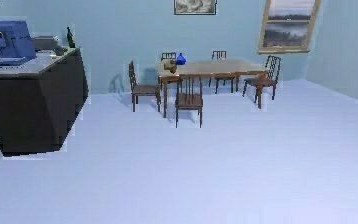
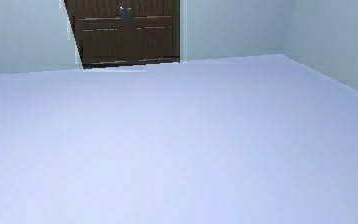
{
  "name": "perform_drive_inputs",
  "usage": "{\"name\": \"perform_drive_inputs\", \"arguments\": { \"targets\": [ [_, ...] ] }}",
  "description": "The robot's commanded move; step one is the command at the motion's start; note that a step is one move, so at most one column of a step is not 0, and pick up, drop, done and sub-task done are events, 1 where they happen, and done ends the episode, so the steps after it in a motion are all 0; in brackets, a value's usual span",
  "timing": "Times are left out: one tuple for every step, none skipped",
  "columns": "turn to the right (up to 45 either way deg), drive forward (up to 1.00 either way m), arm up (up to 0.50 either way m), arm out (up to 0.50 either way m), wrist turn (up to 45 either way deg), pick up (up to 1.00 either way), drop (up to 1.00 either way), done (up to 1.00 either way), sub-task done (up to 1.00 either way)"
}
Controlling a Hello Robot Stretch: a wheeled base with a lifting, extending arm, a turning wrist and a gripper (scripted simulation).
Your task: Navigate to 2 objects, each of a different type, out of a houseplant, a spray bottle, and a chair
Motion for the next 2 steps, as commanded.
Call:
{"name": "perform_drive_inputs", "arguments": {
  "targets": [
    [0.0, 1.0, 0.0, 0.0, 0.0, 0.0, 0.0, 0.0, 0.0],
    [3.0, 0.0, 0.0, 0.0, 0.0, 0.0, 0.0, 0.0, 0.0]
  ]
}}
